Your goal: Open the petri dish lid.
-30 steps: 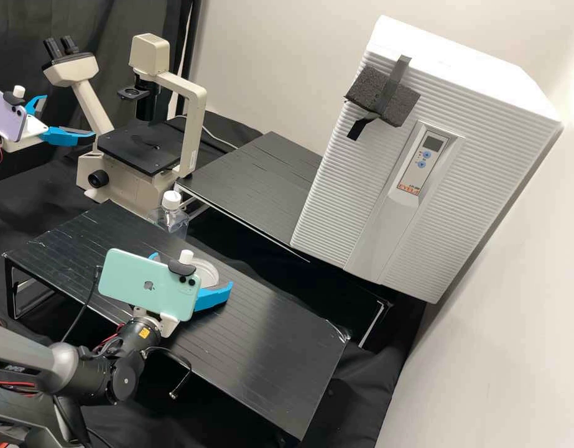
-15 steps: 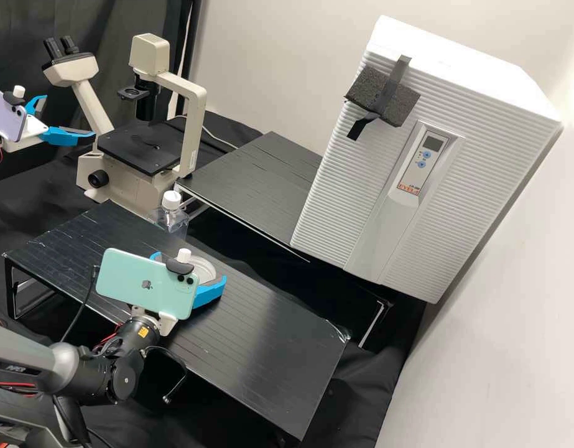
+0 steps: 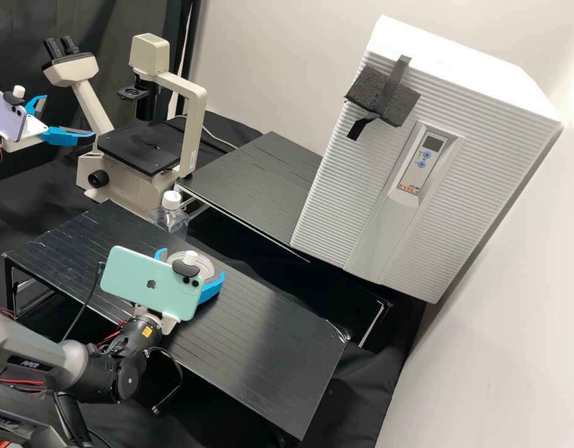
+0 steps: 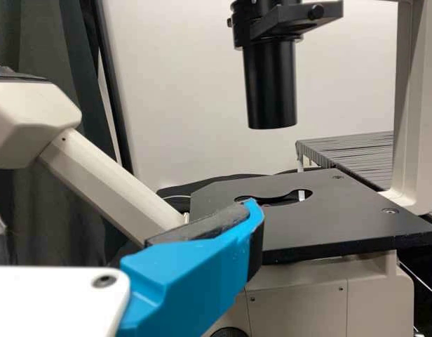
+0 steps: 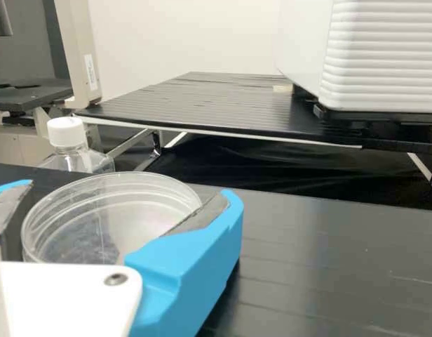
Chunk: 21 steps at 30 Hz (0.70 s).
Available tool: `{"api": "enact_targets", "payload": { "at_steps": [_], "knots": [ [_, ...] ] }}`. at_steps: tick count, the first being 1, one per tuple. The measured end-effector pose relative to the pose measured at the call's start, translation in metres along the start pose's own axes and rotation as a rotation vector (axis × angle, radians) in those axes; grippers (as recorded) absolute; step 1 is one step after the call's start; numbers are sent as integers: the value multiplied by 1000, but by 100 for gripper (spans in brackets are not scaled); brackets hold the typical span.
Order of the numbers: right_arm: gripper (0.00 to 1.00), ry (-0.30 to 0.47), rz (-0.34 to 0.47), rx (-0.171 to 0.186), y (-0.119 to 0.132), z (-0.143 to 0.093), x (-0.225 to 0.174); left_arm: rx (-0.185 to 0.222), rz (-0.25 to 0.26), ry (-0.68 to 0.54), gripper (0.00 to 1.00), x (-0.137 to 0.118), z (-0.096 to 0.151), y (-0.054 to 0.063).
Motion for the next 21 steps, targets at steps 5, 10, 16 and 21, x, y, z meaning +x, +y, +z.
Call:
{"api": "enact_targets", "payload": {
  "at_steps": [5,10,16,21],
  "knots": [
    [100,8,1,-2,-1,0,3,0,0,0,100,0,0,0],
    [100,16,4,-9,-1,1,4,0,0,0,100,0,0,0],
    [100,23,27,-31,5,4,-1,0,0,0,100,0,0,0],
    [0,25,71,-17,14,8,-10,0,0,0,100,0,0,0]
  ]
}}
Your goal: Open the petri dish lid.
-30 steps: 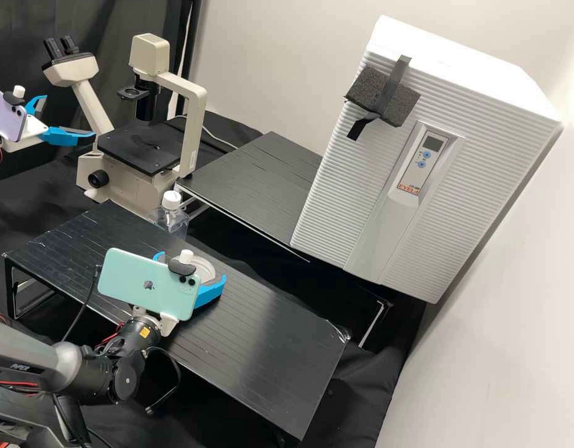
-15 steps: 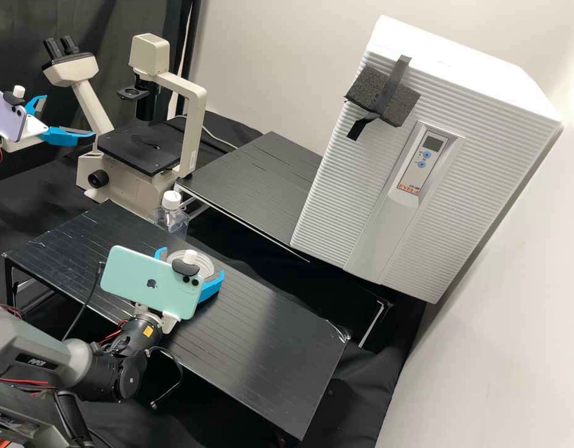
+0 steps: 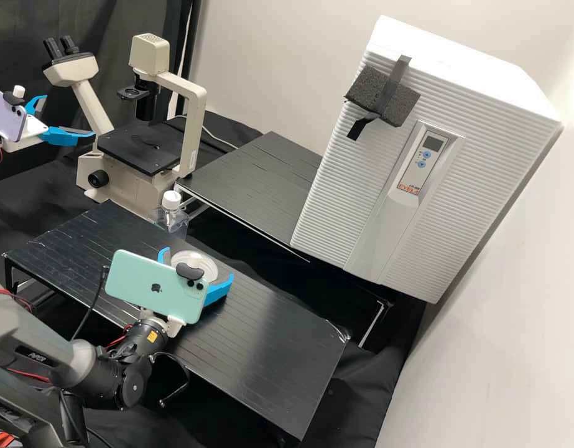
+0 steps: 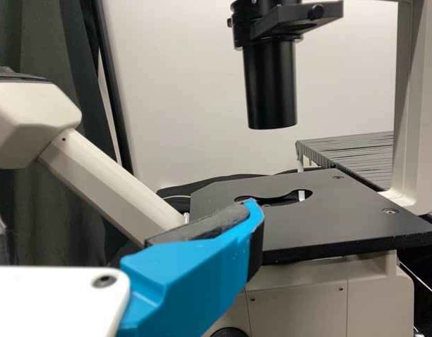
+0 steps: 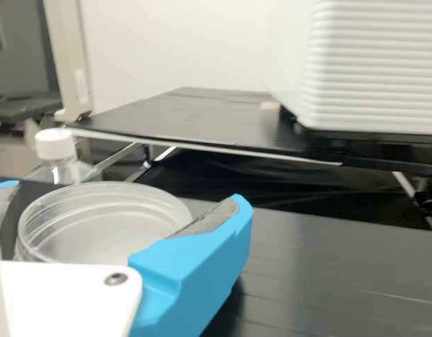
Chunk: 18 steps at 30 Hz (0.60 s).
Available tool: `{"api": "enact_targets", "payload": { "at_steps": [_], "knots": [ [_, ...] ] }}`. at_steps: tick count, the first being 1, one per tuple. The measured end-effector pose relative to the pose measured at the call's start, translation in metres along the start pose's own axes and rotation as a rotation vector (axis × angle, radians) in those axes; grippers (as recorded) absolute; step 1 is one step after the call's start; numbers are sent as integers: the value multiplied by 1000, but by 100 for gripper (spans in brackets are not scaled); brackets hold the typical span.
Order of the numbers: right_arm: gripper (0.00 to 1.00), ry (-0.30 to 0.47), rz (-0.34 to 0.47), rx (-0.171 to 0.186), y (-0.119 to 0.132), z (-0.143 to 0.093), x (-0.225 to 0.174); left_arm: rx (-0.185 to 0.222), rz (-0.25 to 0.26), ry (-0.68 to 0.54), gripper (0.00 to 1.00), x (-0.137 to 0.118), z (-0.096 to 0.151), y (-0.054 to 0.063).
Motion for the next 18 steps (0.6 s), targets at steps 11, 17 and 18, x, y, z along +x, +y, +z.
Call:
{"api": "enact_targets", "payload": {
  "at_steps": [11,17,18],
  "knots": [
    [100,-5,70,-45,8,-3,-7,0,0,0,100,0,0,0],
    [100,31,53,-57,5,-9,-6,0,0,0,100,0,0,0],
    [100,35,48,-57,5,-9,-5,0,0,0,100,0,0,0]
  ]
}}
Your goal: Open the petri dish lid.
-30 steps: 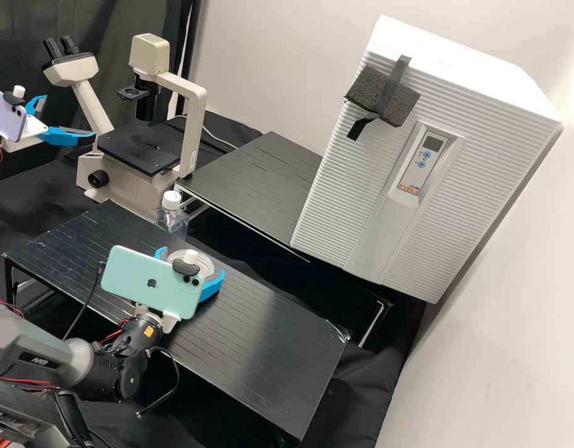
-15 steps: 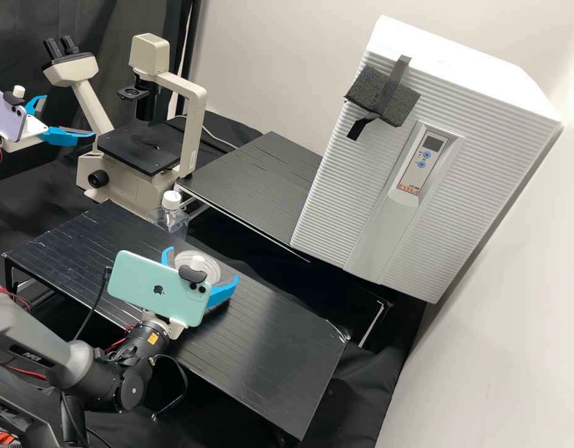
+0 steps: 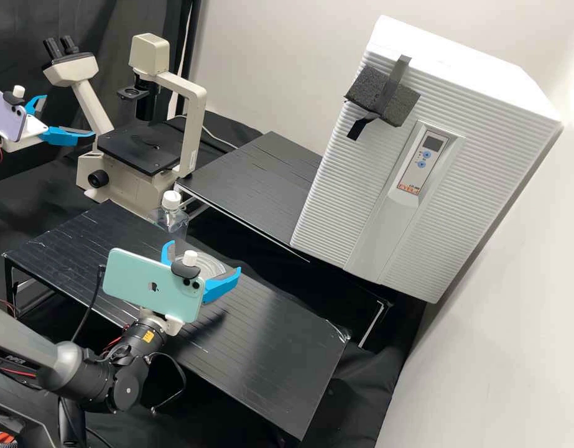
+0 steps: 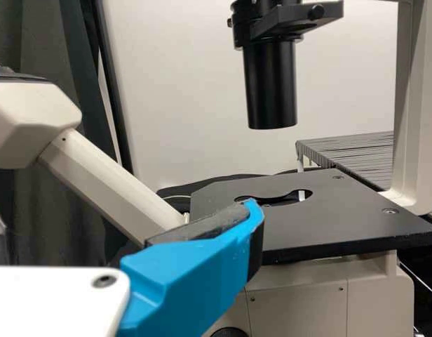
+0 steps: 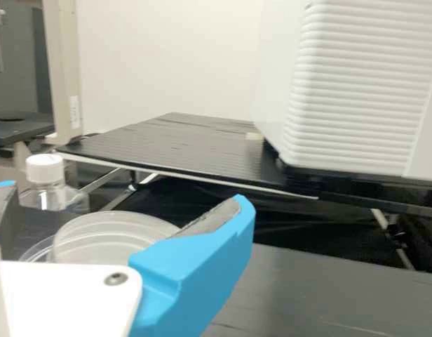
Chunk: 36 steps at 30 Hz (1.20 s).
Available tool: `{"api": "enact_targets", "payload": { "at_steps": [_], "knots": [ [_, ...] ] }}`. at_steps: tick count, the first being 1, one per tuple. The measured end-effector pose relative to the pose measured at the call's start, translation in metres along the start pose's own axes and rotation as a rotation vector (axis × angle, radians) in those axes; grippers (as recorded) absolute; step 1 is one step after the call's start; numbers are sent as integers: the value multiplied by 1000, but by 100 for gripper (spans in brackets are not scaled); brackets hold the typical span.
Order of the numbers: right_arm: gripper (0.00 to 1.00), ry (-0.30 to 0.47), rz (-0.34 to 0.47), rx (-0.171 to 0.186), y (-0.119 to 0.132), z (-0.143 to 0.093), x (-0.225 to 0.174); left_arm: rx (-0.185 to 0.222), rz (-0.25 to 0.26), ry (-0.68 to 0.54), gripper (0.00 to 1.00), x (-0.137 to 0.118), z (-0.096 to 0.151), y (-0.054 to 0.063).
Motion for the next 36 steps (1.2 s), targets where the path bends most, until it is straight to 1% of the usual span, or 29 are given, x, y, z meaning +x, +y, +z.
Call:
{"api": "enact_targets", "payload": {
  "at_steps": [6,10,15,19,23,30,32,36],
  "knots": [
    [100,26,-51,4,-6,-2,2,0,0,0,100,0,0,0],
    [100,30,-65,15,-7,-2,3,0,0,0,100,0,0,0],
    [100,21,-81,46,-10,2,6,0,0,0,100,0,0,0],
    [100,3,-44,81,-7,5,7,0,0,0,100,0,0,0],
    [100,-12,-17,104,-4,8,8,0,0,0,100,0,0,0],
    [100,-26,-24,121,-5,11,9,0,0,0,100,0,0,0],
    [100,-33,-31,133,-6,13,10,0,0,0,100,0,0,0],
    [100,-59,-50,167,-9,20,11,0,0,0,100,0,0,0]
  ]
}}
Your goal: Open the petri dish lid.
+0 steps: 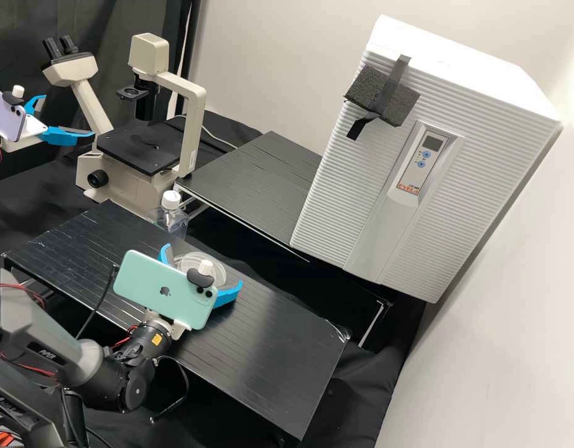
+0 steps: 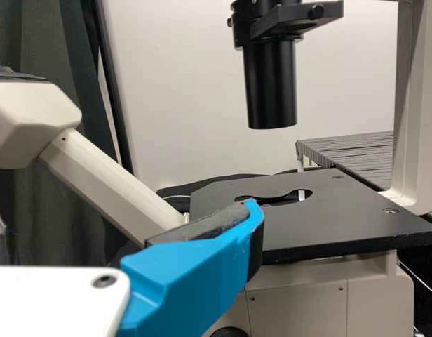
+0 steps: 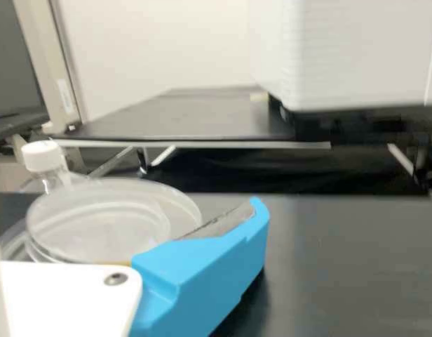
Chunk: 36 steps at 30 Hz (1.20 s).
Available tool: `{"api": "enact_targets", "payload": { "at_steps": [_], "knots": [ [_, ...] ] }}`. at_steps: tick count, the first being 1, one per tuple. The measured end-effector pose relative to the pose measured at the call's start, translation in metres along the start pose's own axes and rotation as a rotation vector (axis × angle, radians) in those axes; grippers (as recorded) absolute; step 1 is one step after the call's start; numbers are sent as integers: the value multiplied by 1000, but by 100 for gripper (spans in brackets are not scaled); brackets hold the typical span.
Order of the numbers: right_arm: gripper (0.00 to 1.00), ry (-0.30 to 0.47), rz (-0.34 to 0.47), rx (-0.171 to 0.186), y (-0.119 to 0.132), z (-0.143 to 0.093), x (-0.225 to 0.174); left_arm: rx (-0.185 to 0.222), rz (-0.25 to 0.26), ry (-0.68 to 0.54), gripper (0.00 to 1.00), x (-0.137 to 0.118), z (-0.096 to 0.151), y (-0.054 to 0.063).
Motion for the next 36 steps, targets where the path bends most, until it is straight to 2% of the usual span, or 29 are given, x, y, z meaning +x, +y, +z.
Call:
{"api": "enact_targets", "payload": {
  "at_steps": [3,11,27,28,36],
  "knots": [
    [100,13,-2,23,0,1,1,0,0,0,100,0,0,0],
    [100,8,2,48,0,4,3,0,0,0,100,0,0,0],
    [100,9,9,47,1,5,2,0,0,0,100,0,0,0],
    [0,9,9,47,1,5,2,0,0,0,100,0,0,0],
    [0,9,9,47,1,5,2,0,0,0,100,0,0,0]
  ]
}}
